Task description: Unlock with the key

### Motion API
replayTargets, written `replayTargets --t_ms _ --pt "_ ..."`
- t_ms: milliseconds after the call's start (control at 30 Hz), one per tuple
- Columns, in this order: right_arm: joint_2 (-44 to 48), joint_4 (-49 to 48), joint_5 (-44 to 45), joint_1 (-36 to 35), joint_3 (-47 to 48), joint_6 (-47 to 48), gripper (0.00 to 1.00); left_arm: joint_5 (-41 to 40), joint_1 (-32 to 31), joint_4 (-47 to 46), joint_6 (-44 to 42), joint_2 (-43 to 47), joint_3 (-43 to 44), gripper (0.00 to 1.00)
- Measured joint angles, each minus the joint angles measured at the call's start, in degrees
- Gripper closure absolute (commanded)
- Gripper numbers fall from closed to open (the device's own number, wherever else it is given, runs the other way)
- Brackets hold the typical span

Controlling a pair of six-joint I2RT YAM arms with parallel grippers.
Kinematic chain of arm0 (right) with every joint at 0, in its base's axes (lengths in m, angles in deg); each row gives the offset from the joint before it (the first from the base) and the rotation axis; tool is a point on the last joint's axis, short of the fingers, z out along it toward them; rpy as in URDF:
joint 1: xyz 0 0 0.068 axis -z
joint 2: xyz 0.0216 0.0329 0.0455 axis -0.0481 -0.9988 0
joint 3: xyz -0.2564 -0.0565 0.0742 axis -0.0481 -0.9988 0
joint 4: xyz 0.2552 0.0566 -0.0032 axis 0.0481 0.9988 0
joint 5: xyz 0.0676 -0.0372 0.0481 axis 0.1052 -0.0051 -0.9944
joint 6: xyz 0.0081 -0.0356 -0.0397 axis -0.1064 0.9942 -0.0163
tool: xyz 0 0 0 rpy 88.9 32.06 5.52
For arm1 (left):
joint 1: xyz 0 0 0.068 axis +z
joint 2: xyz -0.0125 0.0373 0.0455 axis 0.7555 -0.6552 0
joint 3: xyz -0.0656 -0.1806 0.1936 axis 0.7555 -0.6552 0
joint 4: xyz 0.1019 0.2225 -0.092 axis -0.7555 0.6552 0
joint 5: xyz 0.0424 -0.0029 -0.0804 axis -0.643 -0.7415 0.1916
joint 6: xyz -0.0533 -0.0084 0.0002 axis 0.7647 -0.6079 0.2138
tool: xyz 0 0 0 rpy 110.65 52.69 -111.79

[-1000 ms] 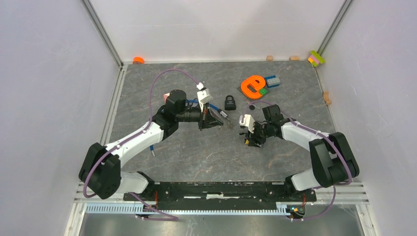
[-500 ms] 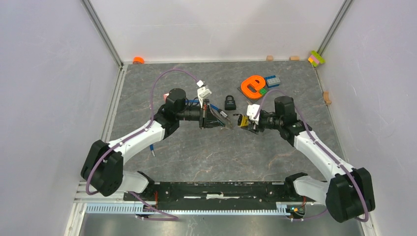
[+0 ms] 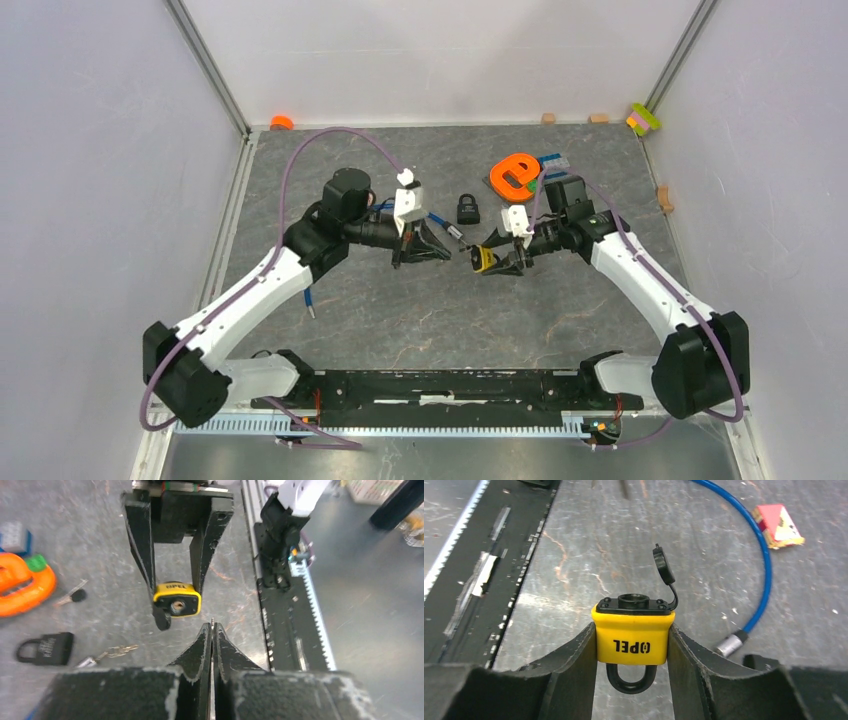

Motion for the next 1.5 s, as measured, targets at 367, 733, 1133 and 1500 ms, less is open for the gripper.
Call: replayTargets --t_ms 367,733,1133,1500 --pt "-3.7 10.9 -1.9 -9.4 -0.5 7.0 1.0 -17.2 -15.0 20.7 -32.0 7.8 2.1 0.98" --pt "-6.4 14.1 -2.0 -11.0 -0.5 8.7 1.0 -23.7 -20.2 27.5 -45.7 7.4 2.1 0.98" --pt "-6.5 14.3 -1.9 -11.1 -0.5 9.0 1.0 -24.2 -21.7 26.0 -46.6 6.8 0.8 0.98" --pt "-5.4 18.6 -1.9 -12.1 -3.2 18.4 1.0 -19.5 -21.8 25.2 -44.3 6.9 0.8 0.98"
